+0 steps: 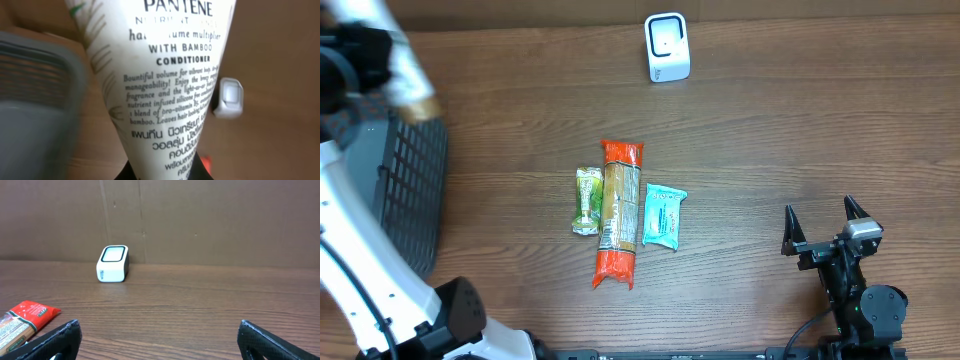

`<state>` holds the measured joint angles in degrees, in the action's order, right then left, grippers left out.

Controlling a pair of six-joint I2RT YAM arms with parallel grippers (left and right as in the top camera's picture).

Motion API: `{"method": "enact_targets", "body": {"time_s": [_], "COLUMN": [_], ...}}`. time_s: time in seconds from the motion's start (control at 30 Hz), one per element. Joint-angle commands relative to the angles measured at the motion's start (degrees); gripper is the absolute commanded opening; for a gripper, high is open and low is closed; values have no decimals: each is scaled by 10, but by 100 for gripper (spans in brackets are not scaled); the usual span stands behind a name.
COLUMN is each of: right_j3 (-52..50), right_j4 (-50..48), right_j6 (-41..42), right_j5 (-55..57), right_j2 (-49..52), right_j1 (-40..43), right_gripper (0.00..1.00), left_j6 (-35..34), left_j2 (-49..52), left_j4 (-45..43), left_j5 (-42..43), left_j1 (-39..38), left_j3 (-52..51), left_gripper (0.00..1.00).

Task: Scan the item barcode
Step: 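Lift the tube out of the basket and lower it left of the pouch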

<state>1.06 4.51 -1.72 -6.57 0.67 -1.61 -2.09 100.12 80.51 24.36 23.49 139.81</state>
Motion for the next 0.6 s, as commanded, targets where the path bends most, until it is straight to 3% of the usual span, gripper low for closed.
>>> {"method": "enact_targets", "body": {"time_s": [0.0, 0.23, 0.4, 0.57], "right_j3": [-6, -6, -6, -6], "right_j4": [-3, -3, -3, -3], "right_j6": [0, 0, 0, 0], "right_j5": [5, 5, 5, 5], "right_j2": [-5, -5, -5, -5], "right_j1": [-3, -3, -3, -3], "right_gripper": [100, 100, 100, 100], "left_j6": [67, 59, 28, -24], "left_j2": [7, 83, 114, 130], "left_j4": [38, 163, 152, 135], "left_j5": [20, -39, -59, -154], "left_j1": [-80, -180, -234, -272], "left_j3": [9, 8, -54, -151], "left_gripper": [4, 4, 4, 4]}}
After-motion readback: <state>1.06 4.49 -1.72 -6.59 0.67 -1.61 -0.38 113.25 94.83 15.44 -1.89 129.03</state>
